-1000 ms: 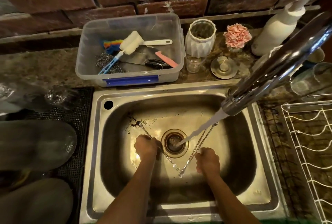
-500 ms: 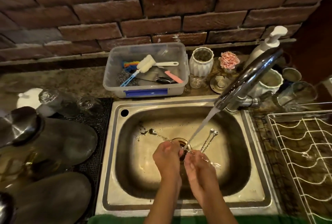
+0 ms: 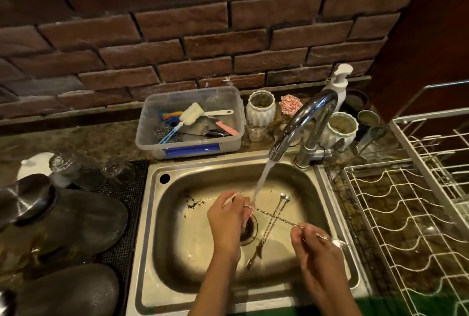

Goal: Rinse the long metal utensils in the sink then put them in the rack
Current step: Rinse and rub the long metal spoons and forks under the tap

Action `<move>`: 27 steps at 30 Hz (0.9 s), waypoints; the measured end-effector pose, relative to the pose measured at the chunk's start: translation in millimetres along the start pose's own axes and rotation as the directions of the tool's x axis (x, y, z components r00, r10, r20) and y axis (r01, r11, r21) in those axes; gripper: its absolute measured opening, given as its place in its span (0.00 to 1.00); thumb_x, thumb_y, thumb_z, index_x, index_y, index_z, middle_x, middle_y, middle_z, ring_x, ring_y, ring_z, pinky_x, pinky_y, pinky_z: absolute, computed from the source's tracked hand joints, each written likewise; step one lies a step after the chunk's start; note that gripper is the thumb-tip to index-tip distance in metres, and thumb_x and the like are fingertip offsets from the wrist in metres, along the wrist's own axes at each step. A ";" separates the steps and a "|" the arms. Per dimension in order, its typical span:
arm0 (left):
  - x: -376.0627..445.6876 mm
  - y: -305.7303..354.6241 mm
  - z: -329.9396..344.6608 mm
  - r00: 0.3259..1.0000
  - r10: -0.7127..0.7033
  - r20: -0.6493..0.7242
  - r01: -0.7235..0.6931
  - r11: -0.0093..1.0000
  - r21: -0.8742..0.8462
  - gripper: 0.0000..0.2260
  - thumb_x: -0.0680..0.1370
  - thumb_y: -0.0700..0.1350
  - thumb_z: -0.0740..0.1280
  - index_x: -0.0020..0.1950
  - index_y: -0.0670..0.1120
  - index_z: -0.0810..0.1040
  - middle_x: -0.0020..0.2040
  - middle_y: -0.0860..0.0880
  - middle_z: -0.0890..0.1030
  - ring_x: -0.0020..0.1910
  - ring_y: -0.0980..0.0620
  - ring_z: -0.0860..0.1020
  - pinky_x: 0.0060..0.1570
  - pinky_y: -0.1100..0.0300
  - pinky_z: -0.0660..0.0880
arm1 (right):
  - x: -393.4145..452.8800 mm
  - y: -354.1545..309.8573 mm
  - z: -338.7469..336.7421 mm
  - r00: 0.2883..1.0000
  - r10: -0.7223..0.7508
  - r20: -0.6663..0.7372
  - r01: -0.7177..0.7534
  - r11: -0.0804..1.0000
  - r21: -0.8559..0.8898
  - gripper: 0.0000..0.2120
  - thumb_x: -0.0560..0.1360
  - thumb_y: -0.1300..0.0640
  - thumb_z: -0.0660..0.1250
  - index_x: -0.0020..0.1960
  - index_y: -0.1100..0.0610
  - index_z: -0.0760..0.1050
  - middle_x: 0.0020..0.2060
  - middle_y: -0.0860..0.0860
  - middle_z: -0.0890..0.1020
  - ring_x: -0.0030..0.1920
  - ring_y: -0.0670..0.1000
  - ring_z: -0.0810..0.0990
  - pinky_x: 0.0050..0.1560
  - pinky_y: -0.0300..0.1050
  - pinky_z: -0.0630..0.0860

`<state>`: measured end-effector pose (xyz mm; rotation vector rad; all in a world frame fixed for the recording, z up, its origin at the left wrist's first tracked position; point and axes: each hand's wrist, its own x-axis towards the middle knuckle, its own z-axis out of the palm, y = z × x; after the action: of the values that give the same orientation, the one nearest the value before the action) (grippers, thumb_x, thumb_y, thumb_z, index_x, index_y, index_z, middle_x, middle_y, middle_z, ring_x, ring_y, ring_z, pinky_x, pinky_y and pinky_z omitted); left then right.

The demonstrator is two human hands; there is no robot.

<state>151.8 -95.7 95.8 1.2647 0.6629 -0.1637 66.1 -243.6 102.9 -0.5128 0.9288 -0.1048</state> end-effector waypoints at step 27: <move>-4.4 -14.8 26.5 0.991 -0.055 0.118 0.053 0.998 0.022 0.05 0.81 0.36 0.67 0.50 0.38 0.83 0.45 0.42 0.88 0.47 0.47 0.87 0.53 0.54 0.83 | -9.0 -16.6 -8.6 0.995 -0.074 -0.069 0.071 0.997 -0.034 0.06 0.79 0.69 0.62 0.49 0.71 0.77 0.39 0.65 0.84 0.45 0.60 0.82 0.39 0.44 0.85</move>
<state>151.2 -125.8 89.7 1.2458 0.5945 -0.2886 56.1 -258.7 113.0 -0.5753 0.9820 -0.1749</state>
